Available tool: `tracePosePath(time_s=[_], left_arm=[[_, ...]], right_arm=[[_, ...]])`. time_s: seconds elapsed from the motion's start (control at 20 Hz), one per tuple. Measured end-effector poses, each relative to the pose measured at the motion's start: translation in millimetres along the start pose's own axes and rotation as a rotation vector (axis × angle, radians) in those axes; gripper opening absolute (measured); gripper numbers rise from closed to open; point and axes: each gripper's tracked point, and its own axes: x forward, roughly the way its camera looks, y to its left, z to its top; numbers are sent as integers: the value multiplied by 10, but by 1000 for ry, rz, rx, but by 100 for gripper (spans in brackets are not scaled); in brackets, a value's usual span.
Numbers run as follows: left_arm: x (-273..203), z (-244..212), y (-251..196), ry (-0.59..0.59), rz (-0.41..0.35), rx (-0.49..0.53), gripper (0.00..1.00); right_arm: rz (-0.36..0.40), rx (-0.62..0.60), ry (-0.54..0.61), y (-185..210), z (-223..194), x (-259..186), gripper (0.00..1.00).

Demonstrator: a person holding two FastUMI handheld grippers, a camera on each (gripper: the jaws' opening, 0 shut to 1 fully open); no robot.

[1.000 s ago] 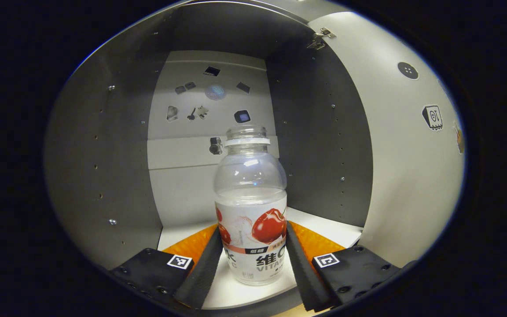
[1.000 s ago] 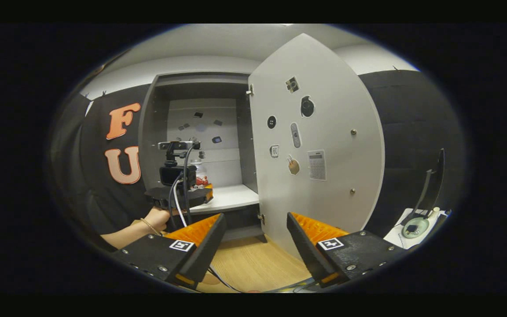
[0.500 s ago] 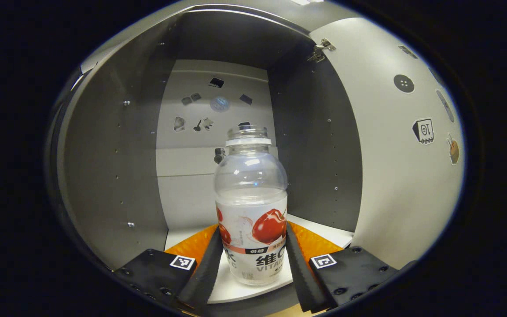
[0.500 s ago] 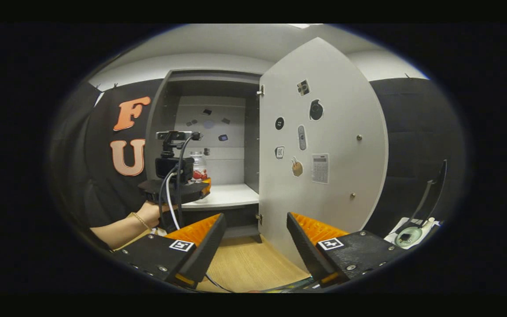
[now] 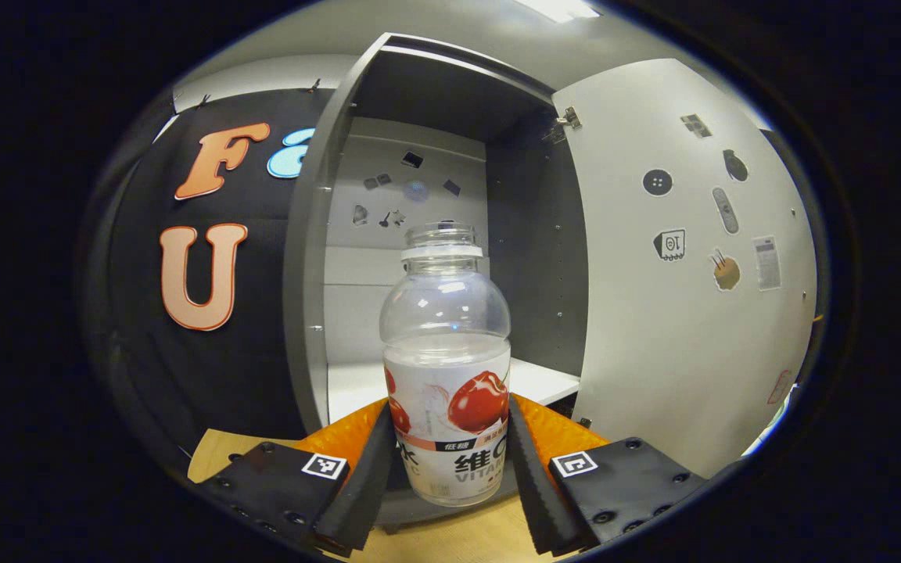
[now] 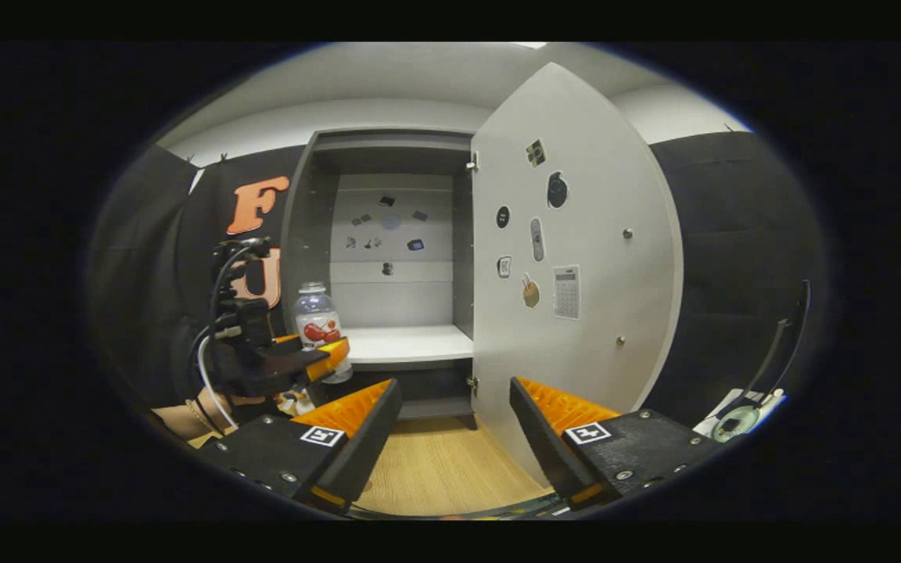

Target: Open the cabinet door with the right hand, grasp the bottle in the cabinet with the left hand and place it on the coaster, then close the cabinet door with the right hand.

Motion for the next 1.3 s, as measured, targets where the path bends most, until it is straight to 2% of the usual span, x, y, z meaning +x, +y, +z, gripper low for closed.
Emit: tracePosePath(time_s=[0.55,0.75,0.8,0.85,0.95,1.15,1.3], left_arm=[[-1024,-1467,-18,98,63,22,81],[-1206,-1855,-152,119,31,33,81],[-1217,-1944,-192,122,18,34,81],[-1247,-2056,-241,133,2,35,81],[-1290,-2206,-233,124,1,61,81],[-1406,-2434,-237,117,0,111,80],[-1530,-2567,-289,123,-19,86,81]], right_arm=[[46,23,-11,-92,-120,-219,87],[-25,3,-40,-185,-122,-223,87],[-56,-5,-55,-214,-100,-199,83],[-83,-4,-50,-246,-111,-191,87],[-110,4,-43,-234,-127,-162,87],[-129,16,-11,-284,-210,-78,88],[-145,-1,15,-337,-255,-46,87]])
